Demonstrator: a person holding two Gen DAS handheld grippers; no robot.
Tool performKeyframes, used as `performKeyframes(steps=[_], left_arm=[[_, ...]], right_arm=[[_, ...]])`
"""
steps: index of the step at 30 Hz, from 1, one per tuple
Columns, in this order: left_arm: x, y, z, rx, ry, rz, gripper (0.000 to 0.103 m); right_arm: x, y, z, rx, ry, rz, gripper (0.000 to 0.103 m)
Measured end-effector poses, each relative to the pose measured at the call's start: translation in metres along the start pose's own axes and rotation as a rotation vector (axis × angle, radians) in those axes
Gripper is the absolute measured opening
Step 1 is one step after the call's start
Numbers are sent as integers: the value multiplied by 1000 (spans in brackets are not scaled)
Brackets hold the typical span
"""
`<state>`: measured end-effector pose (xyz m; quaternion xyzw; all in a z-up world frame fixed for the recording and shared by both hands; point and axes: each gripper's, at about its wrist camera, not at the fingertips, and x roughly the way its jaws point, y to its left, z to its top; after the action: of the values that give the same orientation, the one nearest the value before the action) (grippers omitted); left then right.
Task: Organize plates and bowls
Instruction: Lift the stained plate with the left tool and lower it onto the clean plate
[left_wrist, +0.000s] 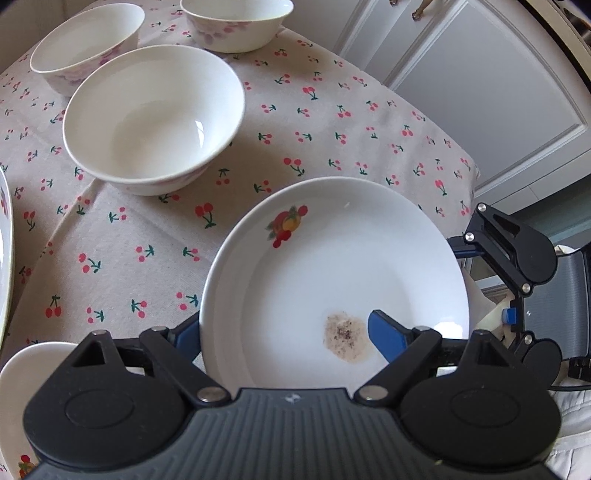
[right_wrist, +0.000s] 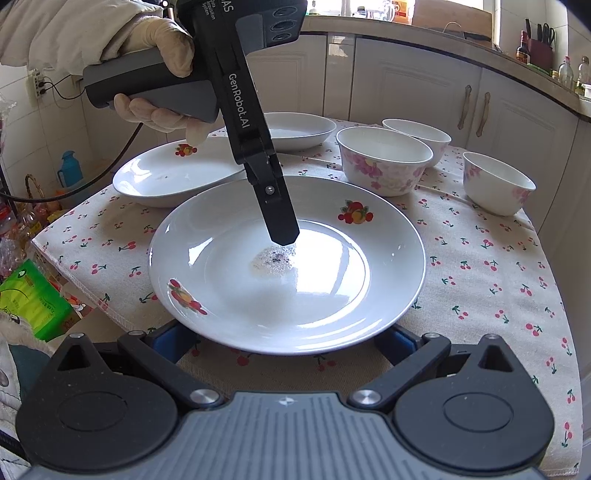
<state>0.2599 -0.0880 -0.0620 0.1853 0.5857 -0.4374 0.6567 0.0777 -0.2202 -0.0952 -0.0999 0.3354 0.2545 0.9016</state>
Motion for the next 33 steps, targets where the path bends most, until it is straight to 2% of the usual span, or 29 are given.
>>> performKeyframes(steps=[15, 26, 33], left_arm=[[-4, 0, -1, 2, -16, 7, 89], [-29, 5, -5, -28, -85, 0, 89], [-53, 18, -20, -71, -140, 26, 89]], right_arm=[[1, -4, 7, 15, 27, 17, 103], [-3, -5, 23, -10, 26, 20, 103], [1, 0, 47, -55, 11, 45, 103]])
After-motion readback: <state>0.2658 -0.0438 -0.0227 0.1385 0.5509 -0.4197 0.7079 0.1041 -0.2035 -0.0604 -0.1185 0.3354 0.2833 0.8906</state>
